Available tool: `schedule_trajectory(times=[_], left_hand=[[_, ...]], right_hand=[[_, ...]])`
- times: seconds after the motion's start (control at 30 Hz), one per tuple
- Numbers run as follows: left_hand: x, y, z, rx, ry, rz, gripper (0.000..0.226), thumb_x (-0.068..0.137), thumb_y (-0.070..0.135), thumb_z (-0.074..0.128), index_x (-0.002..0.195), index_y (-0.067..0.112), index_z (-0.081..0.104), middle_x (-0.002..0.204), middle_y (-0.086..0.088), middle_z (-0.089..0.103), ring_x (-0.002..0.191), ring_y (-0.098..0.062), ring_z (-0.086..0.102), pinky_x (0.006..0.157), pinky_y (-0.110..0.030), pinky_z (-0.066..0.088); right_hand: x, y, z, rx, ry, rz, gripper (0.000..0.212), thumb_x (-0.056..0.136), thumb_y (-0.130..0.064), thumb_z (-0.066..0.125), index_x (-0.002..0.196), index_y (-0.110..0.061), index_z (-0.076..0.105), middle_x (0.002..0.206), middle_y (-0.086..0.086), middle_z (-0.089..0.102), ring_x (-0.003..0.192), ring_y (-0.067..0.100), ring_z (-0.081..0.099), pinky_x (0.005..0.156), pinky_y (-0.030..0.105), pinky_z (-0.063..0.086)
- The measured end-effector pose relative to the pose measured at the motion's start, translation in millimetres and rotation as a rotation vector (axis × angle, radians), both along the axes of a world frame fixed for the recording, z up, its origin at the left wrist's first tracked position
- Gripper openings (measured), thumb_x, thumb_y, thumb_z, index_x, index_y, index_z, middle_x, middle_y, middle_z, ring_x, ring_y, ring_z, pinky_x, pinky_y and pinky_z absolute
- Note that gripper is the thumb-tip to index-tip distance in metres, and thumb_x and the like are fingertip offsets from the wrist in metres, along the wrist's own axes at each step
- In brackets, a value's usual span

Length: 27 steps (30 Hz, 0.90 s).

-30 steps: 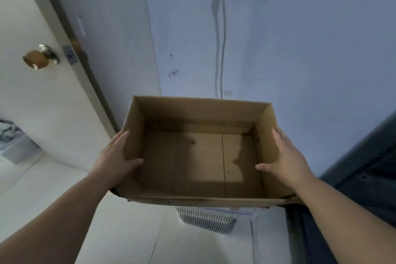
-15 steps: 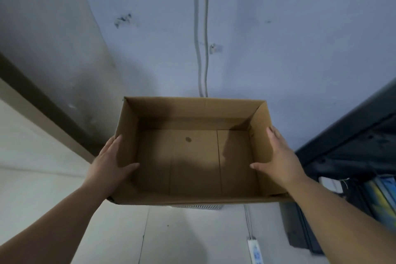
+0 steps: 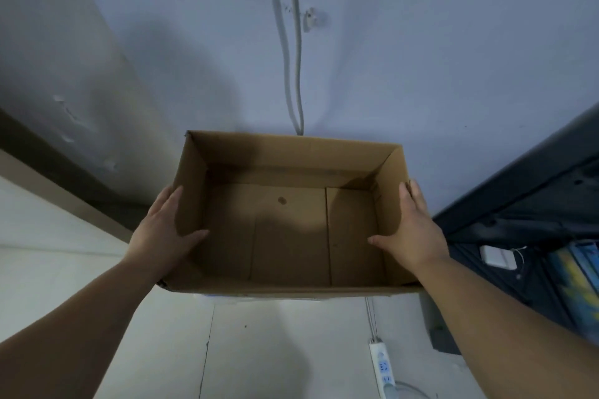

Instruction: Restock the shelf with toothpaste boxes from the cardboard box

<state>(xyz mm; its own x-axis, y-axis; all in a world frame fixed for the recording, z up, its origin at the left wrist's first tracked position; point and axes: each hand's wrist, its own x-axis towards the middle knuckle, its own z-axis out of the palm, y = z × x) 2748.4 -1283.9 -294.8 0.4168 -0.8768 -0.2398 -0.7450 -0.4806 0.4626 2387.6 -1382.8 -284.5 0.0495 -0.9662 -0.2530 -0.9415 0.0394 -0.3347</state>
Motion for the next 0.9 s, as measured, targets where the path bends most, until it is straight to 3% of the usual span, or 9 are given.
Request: schedule_trajectory(times=[0.1, 0.4, 0.67, 0.9], left_hand=[[0, -3, -4, -0.033, -0.014, -0.002, 0.097, 0.08, 0.034, 0.074, 0.153, 0.02, 0.013, 0.16, 0.005, 0.009, 0.138, -0.026, 0.034, 0.104, -0.044, 0.041], [1, -5, -17, -0.078, -0.087, 0.017, 0.096, 0.081, 0.035, 0.073, 0.153, 0.023, 0.012, 0.16, 0.009, 0.008, 0.136, -0.024, 0.039, 0.094, -0.043, 0.048], [4, -5, -8, 0.029, -0.104, -0.002, 0.091, 0.082, 0.038, 0.071, 0.153, 0.024, 0.015, 0.16, 0.003, 0.006, 0.133, -0.028, 0.042, 0.099, -0.043, 0.047], [-7, 3, 26, 0.075, -0.098, -0.017, 0.088, 0.086, 0.037, 0.067, 0.153, 0.029, 0.011, 0.16, 0.004, 0.003, 0.13, -0.029, 0.046, 0.096, -0.041, 0.05]], right_hand=[[3, -3, -1, -0.012, 0.05, 0.0, 0.116, 0.076, -0.043, 0.079, 0.156, -0.024, -0.002, 0.159, -0.015, -0.021, 0.128, 0.016, 0.049, 0.083, 0.029, 0.05], [3, -8, -7, -0.034, 0.101, -0.011, 0.116, 0.076, -0.044, 0.079, 0.155, -0.025, -0.003, 0.159, -0.015, -0.02, 0.114, 0.017, 0.06, 0.069, 0.023, 0.046], [-1, -4, -3, -0.031, 0.126, 0.013, 0.099, 0.08, -0.045, 0.074, 0.153, -0.033, 0.009, 0.159, -0.013, -0.021, 0.128, 0.024, 0.049, 0.078, 0.035, 0.056], [2, 12, 28, -0.003, 0.167, 0.03, 0.086, 0.086, -0.04, 0.067, 0.153, -0.033, 0.013, 0.161, -0.009, -0.012, 0.128, 0.024, 0.048, 0.08, 0.035, 0.054]])
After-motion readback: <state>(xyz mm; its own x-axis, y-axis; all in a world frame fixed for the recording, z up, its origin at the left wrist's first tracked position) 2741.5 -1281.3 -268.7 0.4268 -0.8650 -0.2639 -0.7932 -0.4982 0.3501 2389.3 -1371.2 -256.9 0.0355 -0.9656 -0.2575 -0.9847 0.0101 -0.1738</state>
